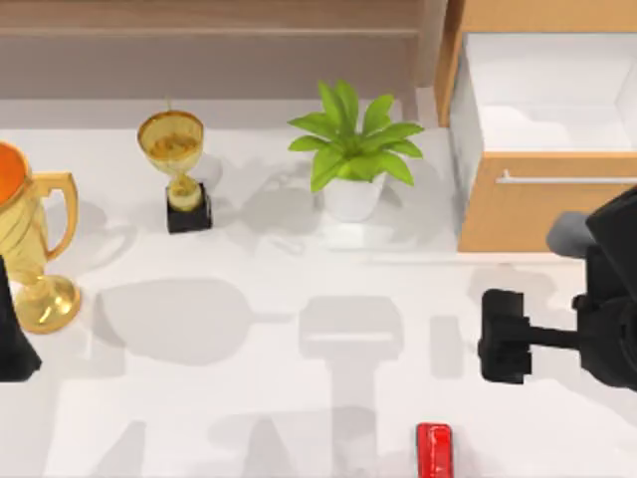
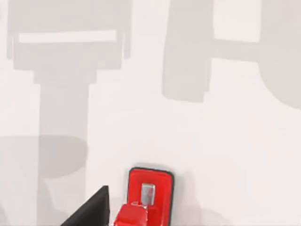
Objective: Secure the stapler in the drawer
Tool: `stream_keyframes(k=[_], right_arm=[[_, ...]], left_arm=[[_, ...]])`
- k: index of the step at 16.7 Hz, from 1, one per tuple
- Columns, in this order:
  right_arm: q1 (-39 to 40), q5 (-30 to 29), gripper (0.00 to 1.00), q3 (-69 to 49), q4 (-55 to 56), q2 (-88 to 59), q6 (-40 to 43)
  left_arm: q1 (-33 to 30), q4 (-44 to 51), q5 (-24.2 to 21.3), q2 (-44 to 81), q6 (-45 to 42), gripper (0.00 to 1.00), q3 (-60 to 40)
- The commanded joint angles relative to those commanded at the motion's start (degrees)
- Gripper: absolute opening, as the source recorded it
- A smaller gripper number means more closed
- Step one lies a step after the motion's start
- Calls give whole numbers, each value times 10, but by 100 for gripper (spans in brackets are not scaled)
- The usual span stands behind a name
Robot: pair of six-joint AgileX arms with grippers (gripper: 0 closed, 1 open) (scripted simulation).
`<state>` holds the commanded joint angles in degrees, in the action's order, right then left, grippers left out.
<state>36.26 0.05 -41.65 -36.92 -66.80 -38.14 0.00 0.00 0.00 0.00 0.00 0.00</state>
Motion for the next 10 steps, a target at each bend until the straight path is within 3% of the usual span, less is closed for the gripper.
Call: stream_keyframes(k=[5,10], right_arm=[[117,1,100,-137,-119,-223,-122],[172,1,100,-198,-173,-303,-179]], left_arm=[[0,0,0,0,0,100,0],[0,0,0,0,0,100,0]])
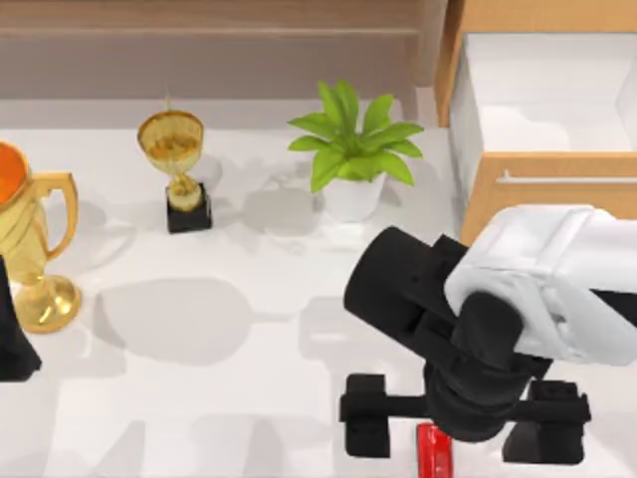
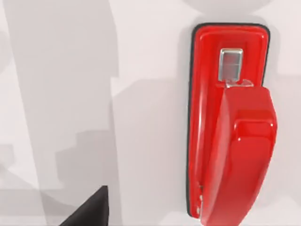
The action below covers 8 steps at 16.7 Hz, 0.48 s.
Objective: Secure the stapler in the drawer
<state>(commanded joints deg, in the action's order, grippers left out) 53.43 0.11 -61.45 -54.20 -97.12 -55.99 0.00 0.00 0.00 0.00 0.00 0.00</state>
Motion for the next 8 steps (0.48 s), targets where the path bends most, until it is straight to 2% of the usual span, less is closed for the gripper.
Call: stream_keyframes(k=[5,8], right_arm=[[-2,0,100,4,3,0,1],[-1,0,100,26,45,-20,0]], left_arm=[[0,0,0,0,0,100,0],[0,0,0,0,0,100,0]])
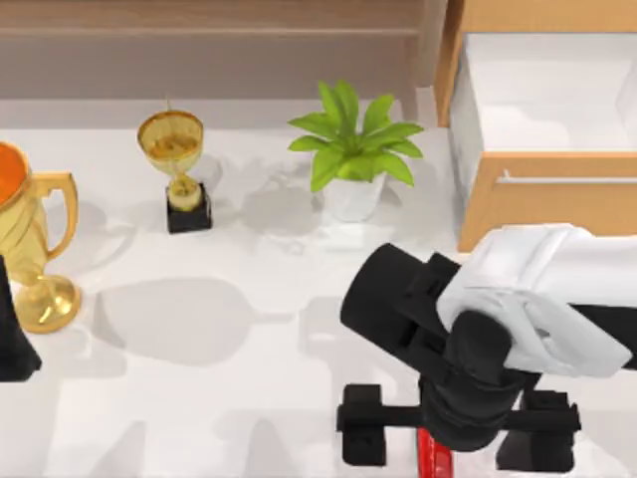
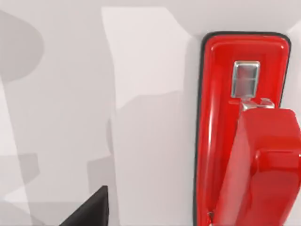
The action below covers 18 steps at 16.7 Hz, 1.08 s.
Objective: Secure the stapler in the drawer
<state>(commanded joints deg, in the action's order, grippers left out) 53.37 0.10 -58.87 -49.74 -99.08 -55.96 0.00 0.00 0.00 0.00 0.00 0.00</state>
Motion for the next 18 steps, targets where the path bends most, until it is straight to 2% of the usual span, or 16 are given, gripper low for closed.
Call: stream_keyframes(k=[4,8,18], right_arm=[[1,0,100,36,70,-32,-2],[2,0,100,38,73,-34,-2],[2,0,25,38,73,-34,-2]], left_arm=[[0,0,0,0,0,100,0],[0,0,0,0,0,100,0],[0,0,0,0,0,100,0]])
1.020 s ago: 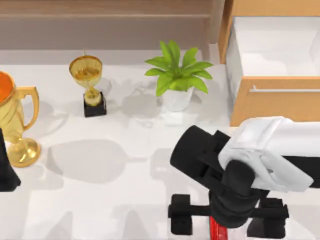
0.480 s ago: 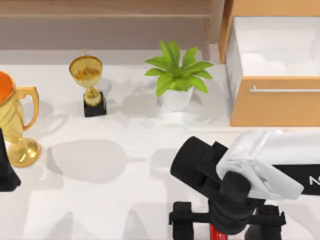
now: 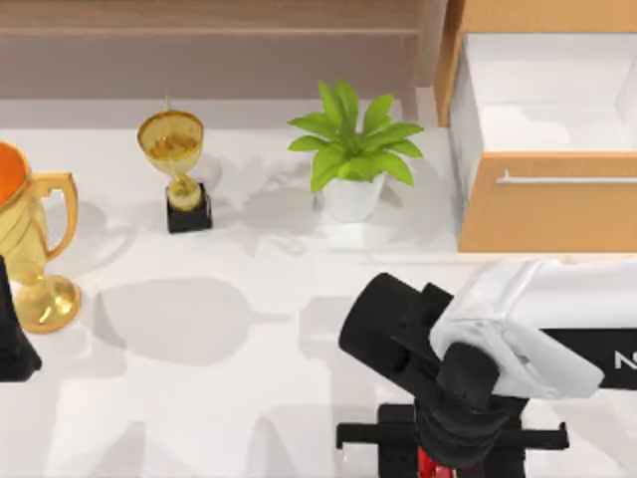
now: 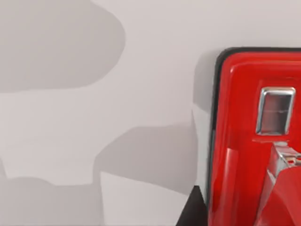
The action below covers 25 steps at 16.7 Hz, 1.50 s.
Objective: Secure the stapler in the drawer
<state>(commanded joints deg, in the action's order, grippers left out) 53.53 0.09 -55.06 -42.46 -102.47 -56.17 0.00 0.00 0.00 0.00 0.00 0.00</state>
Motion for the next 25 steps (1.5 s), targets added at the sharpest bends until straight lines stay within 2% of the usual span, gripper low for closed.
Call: stream_keyframes(k=[3,4,13,18,25], right_arm=[[0,0,2,0,0,0,0],[0,0,0,0,0,0,0],[-1,0,0,-2,-2,2,0],[-1,0,0,-33,-65,32,0],[-15,-6,0,-53,-70,38,16]], left_arm=[[0,0,0,0,0,100,0],[0,0,0,0,0,100,0],[0,0,0,0,0,100,0],[0,0,0,0,0,100,0],[0,0,0,0,0,100,0]])
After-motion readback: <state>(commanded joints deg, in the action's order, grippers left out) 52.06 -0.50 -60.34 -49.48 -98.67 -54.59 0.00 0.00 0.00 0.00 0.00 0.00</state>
